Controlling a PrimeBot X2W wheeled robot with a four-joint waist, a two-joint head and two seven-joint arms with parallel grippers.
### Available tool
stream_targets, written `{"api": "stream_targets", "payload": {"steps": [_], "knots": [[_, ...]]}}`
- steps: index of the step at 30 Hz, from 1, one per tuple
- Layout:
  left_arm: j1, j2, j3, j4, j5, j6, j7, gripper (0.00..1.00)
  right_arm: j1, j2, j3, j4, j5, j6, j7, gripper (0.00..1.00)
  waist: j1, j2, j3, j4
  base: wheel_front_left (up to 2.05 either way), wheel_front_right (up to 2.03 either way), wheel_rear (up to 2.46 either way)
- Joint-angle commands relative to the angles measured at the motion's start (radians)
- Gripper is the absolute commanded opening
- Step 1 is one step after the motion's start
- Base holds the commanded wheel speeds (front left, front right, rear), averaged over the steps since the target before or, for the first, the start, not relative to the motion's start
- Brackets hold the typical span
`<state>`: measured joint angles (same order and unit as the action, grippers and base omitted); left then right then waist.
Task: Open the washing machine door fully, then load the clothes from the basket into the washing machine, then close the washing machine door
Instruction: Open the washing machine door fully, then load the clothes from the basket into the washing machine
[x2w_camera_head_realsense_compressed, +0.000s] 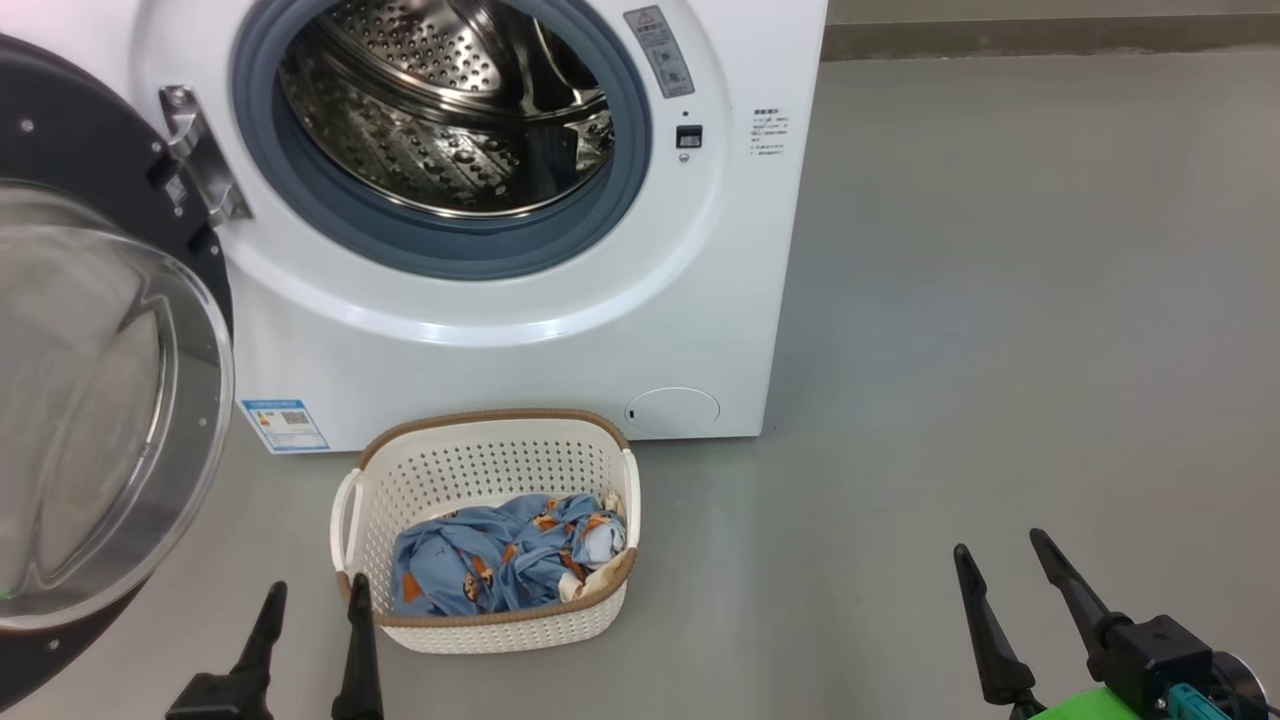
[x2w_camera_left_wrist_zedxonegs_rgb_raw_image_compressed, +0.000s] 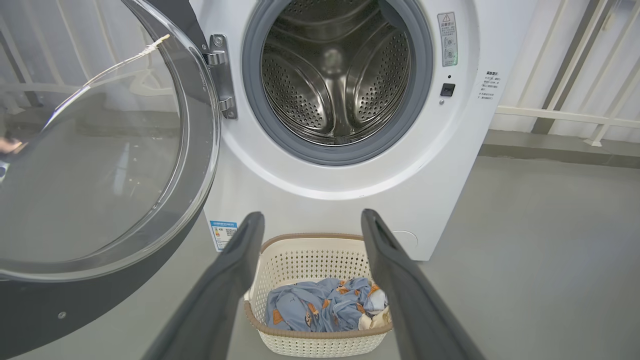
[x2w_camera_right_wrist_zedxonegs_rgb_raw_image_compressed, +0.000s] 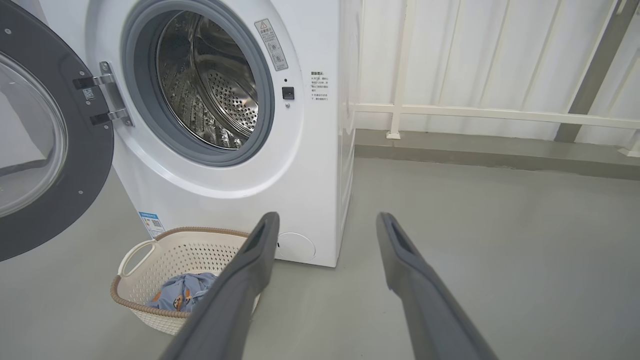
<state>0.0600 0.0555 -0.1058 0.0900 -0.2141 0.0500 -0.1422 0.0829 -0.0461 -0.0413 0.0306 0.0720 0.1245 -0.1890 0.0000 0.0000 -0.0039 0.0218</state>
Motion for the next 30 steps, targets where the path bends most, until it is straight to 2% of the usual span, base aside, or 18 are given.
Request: {"api": "stream_targets", "payload": {"steps": [1, 30], "knots": [[-0.024, 0.014, 0.03, -0.03, 0.01, 0.016, -0.004, 1.0, -0.017, -0.004, 0.026, -0.03, 0.009, 0.006, -0.001, 1.0, 0.0, 0.0, 0.002, -0.001, 0.0, 0.0, 0.0], [-0.028, 0.027, 0.012, -0.034, -0.002, 0.036, -0.007, 1.0, -0.02, -0.004, 0.025, -0.013, 0.017, 0.006, -0.011, 1.0, 0.0, 0.0, 0.002, 0.009, 0.03, -0.03, 0.0]]}}
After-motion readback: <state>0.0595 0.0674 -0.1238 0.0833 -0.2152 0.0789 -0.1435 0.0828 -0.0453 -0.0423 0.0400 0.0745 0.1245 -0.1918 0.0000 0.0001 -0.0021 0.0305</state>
